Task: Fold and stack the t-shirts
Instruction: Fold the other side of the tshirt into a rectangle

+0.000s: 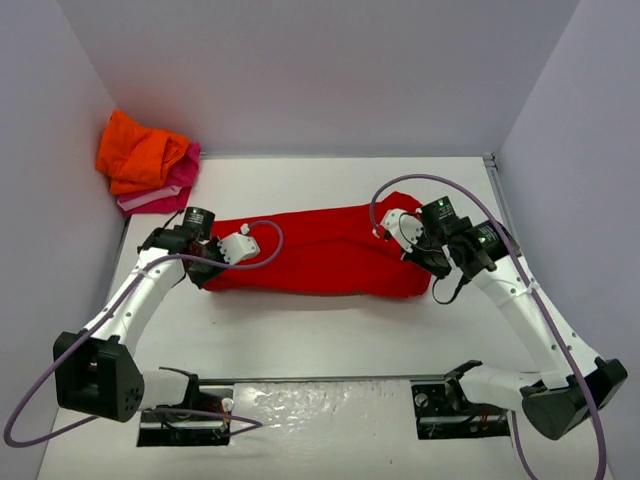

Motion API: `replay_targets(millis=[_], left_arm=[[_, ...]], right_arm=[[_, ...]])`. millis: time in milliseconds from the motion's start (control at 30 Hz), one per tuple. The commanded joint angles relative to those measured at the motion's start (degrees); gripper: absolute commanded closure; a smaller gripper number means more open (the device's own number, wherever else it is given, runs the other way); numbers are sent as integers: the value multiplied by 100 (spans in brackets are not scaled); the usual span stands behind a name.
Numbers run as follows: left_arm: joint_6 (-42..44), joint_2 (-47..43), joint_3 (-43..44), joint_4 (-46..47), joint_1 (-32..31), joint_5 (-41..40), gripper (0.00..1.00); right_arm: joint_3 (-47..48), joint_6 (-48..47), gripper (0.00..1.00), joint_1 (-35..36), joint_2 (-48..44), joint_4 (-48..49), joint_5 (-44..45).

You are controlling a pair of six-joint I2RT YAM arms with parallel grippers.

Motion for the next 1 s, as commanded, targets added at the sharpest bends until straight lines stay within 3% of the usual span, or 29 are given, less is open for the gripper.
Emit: replay_targets(millis=[0, 267, 967], left_arm=[[349, 434, 796, 544, 424, 57, 100], [707, 1604, 2023, 589, 886, 196, 100], [691, 4133, 4326, 555, 675, 188, 100]], right_arm=[[624, -573, 100, -133, 617, 732, 968], [1646, -849, 100, -534, 1841, 1226, 1374], [3430, -788, 100, -725, 4872, 1630, 2003]])
